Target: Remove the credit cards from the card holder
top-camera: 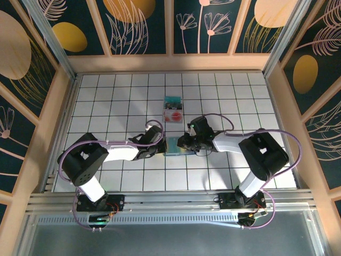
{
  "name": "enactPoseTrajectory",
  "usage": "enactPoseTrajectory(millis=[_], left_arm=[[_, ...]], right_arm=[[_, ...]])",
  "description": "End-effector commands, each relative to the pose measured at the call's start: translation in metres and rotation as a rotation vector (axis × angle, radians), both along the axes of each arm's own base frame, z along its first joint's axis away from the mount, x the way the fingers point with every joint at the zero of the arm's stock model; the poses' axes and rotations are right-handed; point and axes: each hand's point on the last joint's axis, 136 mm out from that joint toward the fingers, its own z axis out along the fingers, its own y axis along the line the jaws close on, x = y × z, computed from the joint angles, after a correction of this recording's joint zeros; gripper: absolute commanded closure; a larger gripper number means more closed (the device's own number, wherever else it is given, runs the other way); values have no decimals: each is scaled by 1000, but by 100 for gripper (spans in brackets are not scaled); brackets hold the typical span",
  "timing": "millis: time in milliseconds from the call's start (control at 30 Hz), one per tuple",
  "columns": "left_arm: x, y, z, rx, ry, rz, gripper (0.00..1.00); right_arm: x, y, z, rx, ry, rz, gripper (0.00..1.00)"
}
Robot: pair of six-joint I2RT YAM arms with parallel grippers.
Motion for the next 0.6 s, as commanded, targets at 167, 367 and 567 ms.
enactPoseTrajectory(millis=[167,367,567], left_arm=[[-19,4,-29,53,103,-44,92],[-20,7,-30,64,108,-33,93],[-22,11,-33,80,117,-24,94]], right_arm=[[4,9,24,135,-42,13,77],[5,6,25,152,-43,5,83],[6,3,36,212,-63,-3,85]])
